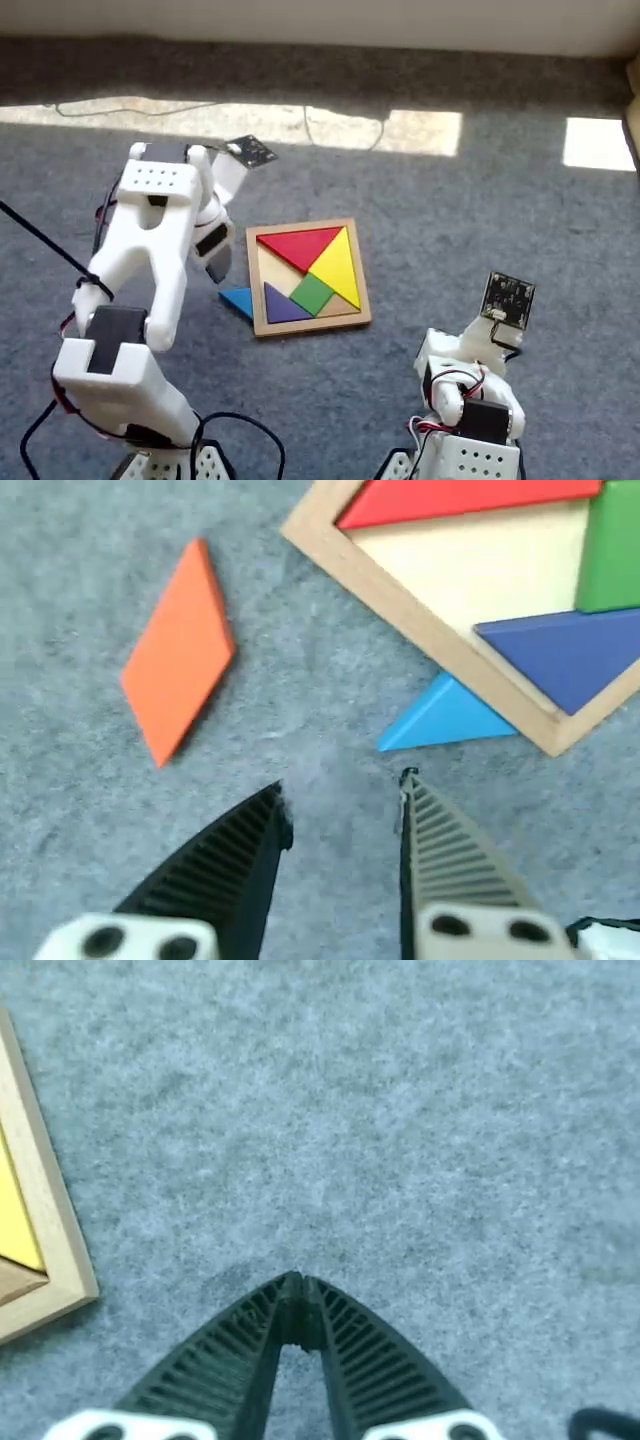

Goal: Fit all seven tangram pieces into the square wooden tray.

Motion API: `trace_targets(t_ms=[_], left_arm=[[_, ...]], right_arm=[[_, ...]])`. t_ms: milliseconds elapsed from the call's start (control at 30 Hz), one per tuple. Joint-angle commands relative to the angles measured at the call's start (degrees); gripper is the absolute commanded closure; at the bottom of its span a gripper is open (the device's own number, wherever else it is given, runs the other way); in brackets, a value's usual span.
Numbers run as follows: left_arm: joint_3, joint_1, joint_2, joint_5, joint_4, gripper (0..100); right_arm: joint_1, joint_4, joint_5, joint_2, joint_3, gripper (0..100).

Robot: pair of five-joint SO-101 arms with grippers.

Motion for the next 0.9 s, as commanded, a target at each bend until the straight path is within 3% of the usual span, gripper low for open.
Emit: trace_targets(t_ms=[0, 200, 433, 767, 867], left_arm=[[1.8, 3.38, -2.24, 9.32, 1.05, 82], [8.57, 6.2, -1.98, 18.29, -5.27, 81], [18.59, 5.14, -1.89, 18.29, -18.46, 81], [12.35, -4.79, -2.33, 12.4, -20.04, 81], [8.48, -6.29, -2.51, 11.78, -16.79, 81]], right_arm=[[0.75, -0.48, -0.53, -0.66, 6.37, 99.5], [0.75, -0.48, -0.53, -0.66, 6.37, 99.5], [0.75, -0.48, -0.53, -0.66, 6.37, 99.5], [0.75, -0.48, -0.53, -0.66, 6.37, 99.5], [0.75, -0.48, -0.53, -0.66, 6.37, 99.5]])
